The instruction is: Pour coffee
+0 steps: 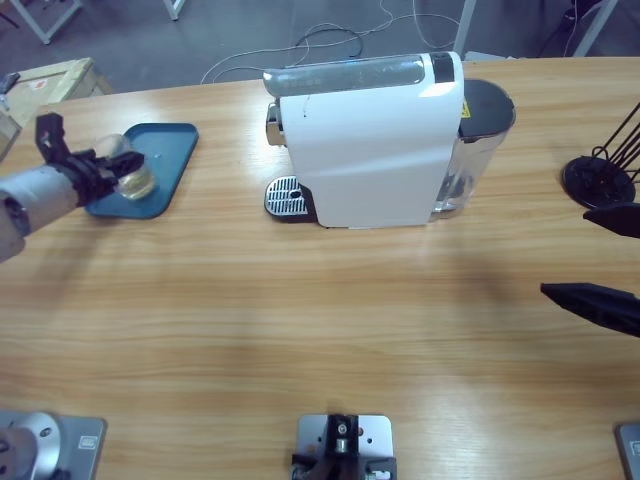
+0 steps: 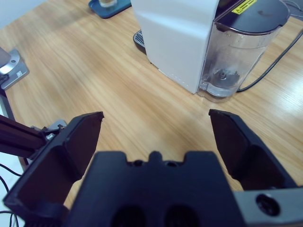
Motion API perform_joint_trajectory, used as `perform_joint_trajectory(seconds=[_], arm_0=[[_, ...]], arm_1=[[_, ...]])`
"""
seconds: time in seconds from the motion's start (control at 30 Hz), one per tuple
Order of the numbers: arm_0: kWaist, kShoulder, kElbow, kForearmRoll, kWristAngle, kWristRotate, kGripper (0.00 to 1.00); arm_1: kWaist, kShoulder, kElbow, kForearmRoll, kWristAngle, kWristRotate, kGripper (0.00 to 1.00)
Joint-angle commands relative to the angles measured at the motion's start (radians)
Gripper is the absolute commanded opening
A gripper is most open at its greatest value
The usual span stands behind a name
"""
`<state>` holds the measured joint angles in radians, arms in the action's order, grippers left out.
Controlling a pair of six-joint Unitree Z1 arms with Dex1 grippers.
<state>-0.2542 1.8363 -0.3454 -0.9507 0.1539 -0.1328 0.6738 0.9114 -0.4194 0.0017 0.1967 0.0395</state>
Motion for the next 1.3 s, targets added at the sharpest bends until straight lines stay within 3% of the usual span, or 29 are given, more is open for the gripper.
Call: perform_joint_trajectory(seconds=[0.03,0.07,0.1,0.27,0.43,0.57,0.7,0.8,0.9,0.97,1.13,1.3], arm_0=[[0.023,0.155,0.009,-0.069,0.004,-0.017,0.595],[0.023,0.153,0.010,-0.069,-0.001,-0.017,0.906],[0.023,0.146,0.016,-0.069,-0.009,-0.017,0.983],[0.022,0.072,0.087,-0.076,-0.016,-0.016,0.986],[0.007,-0.196,0.176,-0.046,-0.015,-0.006,0.987],[-0.030,-0.557,0.116,0.273,-0.022,-0.005,0.987],[-0.138,-0.850,-0.170,0.793,-0.110,0.014,0.987],[-0.237,-0.885,-0.257,0.947,-0.178,0.037,0.987],[-0.405,-0.880,-0.215,0.990,-0.231,0.057,0.987],[-0.463,-0.882,-0.163,0.988,-0.287,0.077,0.987],[-0.472,-0.924,-0.071,0.984,-0.326,0.208,0.987],[-0.483,-0.865,-0.036,0.928,-0.350,0.292,0.987]], arm_1=[[-0.002,0.024,0.021,-0.006,0.018,-0.018,1.000],[-0.002,0.024,0.021,-0.006,0.017,-0.018,1.000],[-0.002,0.024,0.021,-0.006,0.017,-0.018,1.000],[-0.002,0.025,0.021,-0.006,0.015,-0.018,1.000],[-0.002,0.026,0.021,-0.006,0.010,-0.018,1.000],[-0.002,0.026,0.021,-0.006,0.011,-0.018,1.000],[-0.002,0.026,0.021,-0.006,0.012,-0.018,1.000],[-0.002,0.024,0.021,-0.006,0.014,-0.018,1.000],[-0.002,0.026,0.021,-0.006,0.023,-0.020,1.000],[-0.002,0.034,0.021,-0.006,0.027,-0.023,1.000],[-0.002,0.078,0.021,-0.020,0.048,-0.035,1.000],[-0.002,0.131,0.028,-0.048,0.069,-0.041,1.000]])
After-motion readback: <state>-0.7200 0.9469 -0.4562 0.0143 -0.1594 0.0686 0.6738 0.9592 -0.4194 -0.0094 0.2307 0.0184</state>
